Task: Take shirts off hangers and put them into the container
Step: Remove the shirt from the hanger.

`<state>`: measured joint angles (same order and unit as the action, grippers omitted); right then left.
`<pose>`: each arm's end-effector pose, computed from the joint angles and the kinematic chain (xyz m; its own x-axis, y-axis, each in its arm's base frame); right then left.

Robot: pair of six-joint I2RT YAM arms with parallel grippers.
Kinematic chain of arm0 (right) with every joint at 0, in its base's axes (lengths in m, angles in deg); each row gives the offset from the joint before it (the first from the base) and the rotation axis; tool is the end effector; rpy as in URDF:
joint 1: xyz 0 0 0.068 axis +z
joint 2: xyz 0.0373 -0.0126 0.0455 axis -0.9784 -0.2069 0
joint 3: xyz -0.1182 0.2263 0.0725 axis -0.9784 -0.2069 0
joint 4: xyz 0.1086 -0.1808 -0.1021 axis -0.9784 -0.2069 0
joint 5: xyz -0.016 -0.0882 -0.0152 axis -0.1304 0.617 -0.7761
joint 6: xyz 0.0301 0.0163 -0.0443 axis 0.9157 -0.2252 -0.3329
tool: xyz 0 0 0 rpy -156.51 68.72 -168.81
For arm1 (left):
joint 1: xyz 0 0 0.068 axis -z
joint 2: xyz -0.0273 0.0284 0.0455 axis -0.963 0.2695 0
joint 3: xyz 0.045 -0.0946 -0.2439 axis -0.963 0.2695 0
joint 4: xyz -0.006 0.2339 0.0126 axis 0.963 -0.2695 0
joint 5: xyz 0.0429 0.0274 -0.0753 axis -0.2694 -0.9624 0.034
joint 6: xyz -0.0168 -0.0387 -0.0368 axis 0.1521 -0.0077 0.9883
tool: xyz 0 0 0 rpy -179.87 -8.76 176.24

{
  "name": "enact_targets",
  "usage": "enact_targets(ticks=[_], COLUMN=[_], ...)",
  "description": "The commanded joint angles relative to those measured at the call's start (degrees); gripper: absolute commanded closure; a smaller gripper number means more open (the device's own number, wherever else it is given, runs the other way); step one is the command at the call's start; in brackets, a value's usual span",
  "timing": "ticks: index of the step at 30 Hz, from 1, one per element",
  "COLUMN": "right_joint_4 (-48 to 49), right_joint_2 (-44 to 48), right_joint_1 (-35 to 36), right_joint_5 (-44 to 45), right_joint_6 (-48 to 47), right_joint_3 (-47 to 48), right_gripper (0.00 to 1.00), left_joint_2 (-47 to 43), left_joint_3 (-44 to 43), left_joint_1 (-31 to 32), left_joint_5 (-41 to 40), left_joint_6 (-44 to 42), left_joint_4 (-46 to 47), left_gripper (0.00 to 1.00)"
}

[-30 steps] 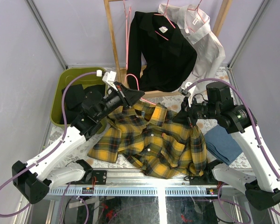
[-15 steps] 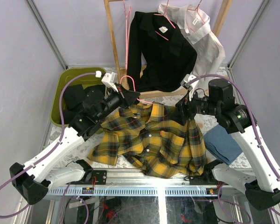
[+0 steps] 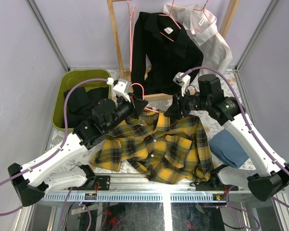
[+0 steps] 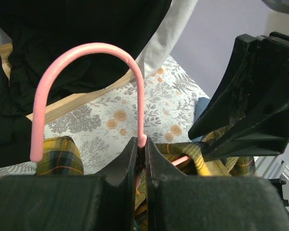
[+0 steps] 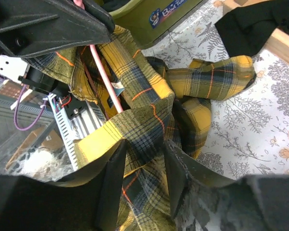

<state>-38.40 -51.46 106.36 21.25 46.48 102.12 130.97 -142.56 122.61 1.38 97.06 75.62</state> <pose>0.1849 0.1259 0.3931 -0.4421 -0.1897 -0.8767 -0.8284 0.4611 0.3180 0.1475 -0.1580 0.3810 -0.2670 -0.1882 -0.9451 0.6033 0.7322 -0.3162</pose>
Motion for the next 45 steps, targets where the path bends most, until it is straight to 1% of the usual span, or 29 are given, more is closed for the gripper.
enact_targets(ticks=[1,3,7,8,10,15,19,20,24,27,30,39,40,41,43,44,45], right_joint_4=[1.08,2.34,3.48,3.35,3.11,3.78,4.09,4.24,5.69,9.52,11.03,9.87,9.67,9.46,8.8,8.64,8.62], right_joint_2=[-0.05,0.93,2.79,3.04,3.56,5.12,7.32,7.98,11.17,14.25,16.04,16.13,15.98,15.82,15.89,16.01,16.36], right_joint_1=[1.85,1.87,1.9,1.94,1.95,1.84,1.9,1.86,1.92,1.88,1.85,1.85,1.85,1.85,1.9,1.86,1.85], right_joint_5=[-1.83,-1.78,-0.87,-0.73,0.37,7.73,20.8,22.52,25.47,28.81,32.25,42.15,42.74,43.31,43.1,42.08,40.29], right_joint_6=[0.74,0.61,0.13,-0.22,-0.61,-1.51,-2.35,-3.04,-5.49,-5.26,-5.38,-6.97,-7.24,-7.24,-6.48,-5.69,-4.91], right_joint_3=[3.59,2.75,1.11,0.9,0.75,0.13,-1.12,-1.48,-3.2,-6.17,-7.44,-8.47,-8.54,-8.43,-7.42,-6.81,-6.12], right_gripper=[0.61,0.71,0.96,0.98,0.99,0.99,1.0,1.0,1.0,1.0,1.0,1.0,0.97,0.92,0.87,0.8,0.75], left_joint_2=[-0.2,-0.39,-0.77,-0.86,-0.99,-1.45,-4.56,-5.6,-9.15,-11.05,-11.83,-13.53,-13.55,-13.56,-13.48,-13.43,-13.26], left_joint_3=[-2.13,-2.15,-2.19,-2.19,-2.24,-2.67,-1.96,-1.46,0.39,1.84,2.27,3.6,3.66,3.65,3.7,3.7,3.58], left_joint_1=[1.22,1.36,1.42,1.44,1.49,1.5,1.54,1.5,1.57,1.5,1.52,1.52,1.54,1.52,1.51,1.52,1.52], left_joint_5=[-4.83,-5.33,-5.92,-6.08,-6.26,-8.88,-13.97,-15.06,-19.45,-19.96,-20.18,-20.56,-20.53,-20.51,-20.53,-20.3,-20.02], left_joint_6=[-2.38,-2.54,-2.72,-2.74,-3.0,-3.39,-4.59,-4.85,-4.78,-4.58,-3.68,-1.44,-1.43,-1.43,-1.35,-1.41,-1.61], left_joint_4=[1.75,1.72,1.73,1.75,1.72,0.0,-1.5,-1.26,-0.63,0.98,1.77,4.12,4.18,4.08,4.02,4.01,4.01], left_gripper=[1.0,1.0,1.0,1.0,1.0,1.0,1.0,1.0,1.0,1.0,1.0,1.0,1.0,1.0,1.0,1.0,1.0])
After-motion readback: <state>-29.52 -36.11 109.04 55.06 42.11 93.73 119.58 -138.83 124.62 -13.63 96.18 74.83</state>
